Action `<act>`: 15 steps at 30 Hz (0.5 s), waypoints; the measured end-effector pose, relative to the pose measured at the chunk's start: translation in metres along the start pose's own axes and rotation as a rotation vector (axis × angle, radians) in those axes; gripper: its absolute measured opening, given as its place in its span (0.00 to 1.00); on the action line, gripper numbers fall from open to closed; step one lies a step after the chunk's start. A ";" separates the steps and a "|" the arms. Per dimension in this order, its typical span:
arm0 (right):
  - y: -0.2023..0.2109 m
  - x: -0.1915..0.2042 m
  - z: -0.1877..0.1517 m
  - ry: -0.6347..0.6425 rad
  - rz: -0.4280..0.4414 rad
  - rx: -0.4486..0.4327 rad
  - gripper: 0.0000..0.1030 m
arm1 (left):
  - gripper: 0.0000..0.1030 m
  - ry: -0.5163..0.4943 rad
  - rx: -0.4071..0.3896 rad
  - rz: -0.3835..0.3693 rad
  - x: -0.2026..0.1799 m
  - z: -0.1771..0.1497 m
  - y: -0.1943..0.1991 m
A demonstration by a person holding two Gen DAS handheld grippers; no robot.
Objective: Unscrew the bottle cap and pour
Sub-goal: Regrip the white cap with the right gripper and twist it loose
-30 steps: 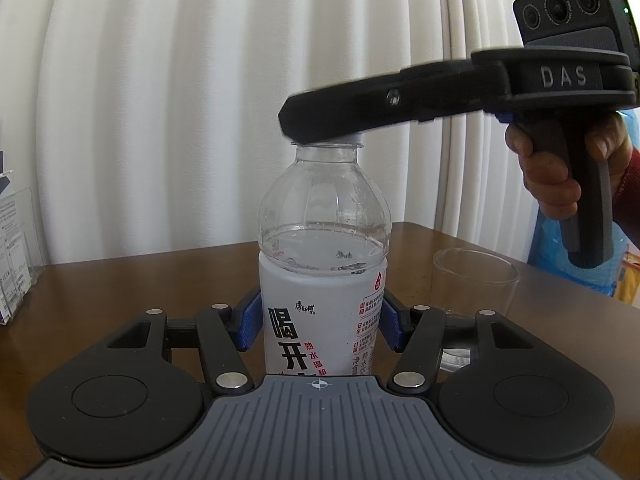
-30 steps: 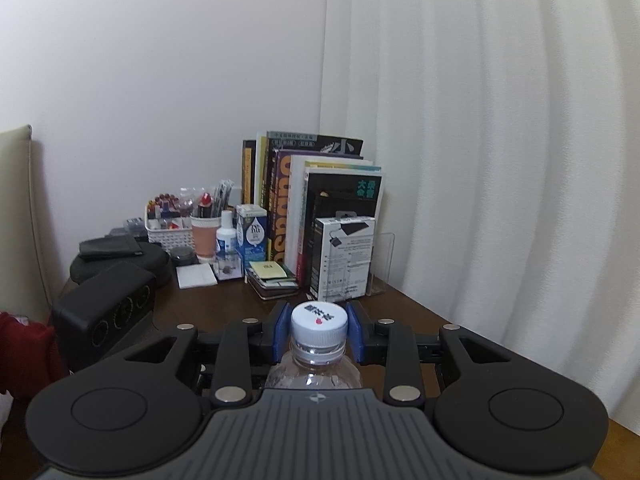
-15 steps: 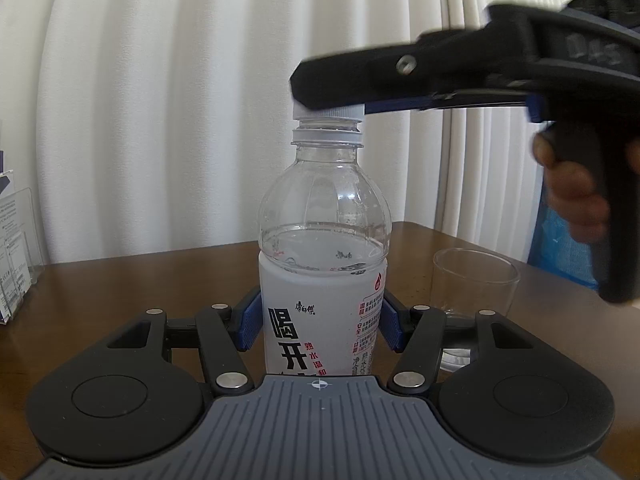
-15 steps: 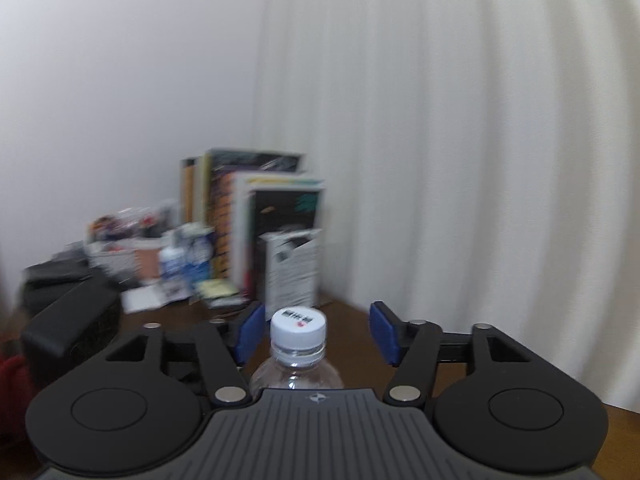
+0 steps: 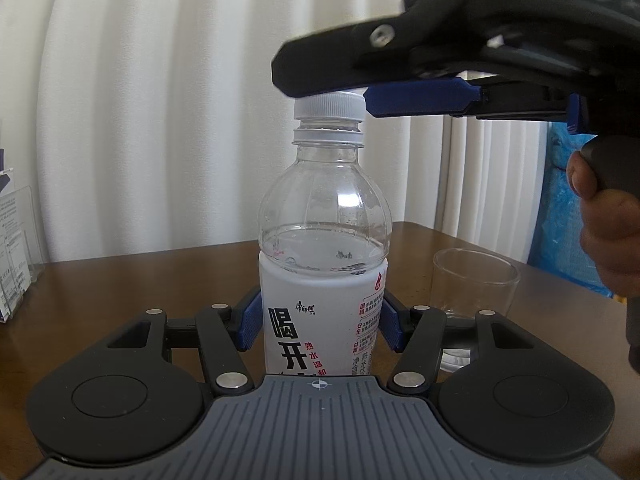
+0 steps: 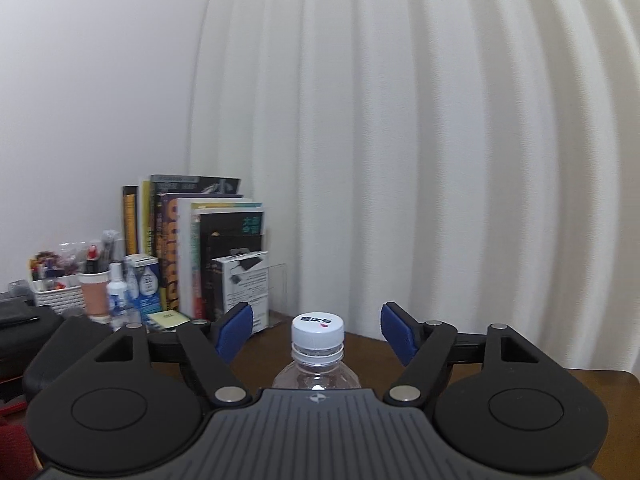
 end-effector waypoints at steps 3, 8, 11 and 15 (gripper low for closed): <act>-0.002 0.002 -0.003 -0.011 -0.029 0.005 0.55 | 0.57 0.000 0.000 0.000 -0.001 -0.001 0.000; -0.004 0.005 -0.006 -0.022 -0.027 0.018 0.54 | 0.57 -0.001 0.000 0.000 -0.002 -0.001 0.001; -0.005 0.007 -0.007 -0.020 -0.027 0.012 0.45 | 0.57 -0.001 0.000 0.000 -0.002 -0.002 0.001; -0.005 0.010 -0.008 -0.015 -0.031 0.005 0.36 | 0.57 0.000 0.000 0.000 -0.003 -0.003 0.001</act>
Point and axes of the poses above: each gripper's, at about its wrist camera, not at the fingertips, and y roughly against the way its jaws point, x to its left, z to its top, the point moved 5 cm from there along -y, roughly the way its jaws point, and after that the axes turned 5 degrees about -z, right-handed, at the moved point
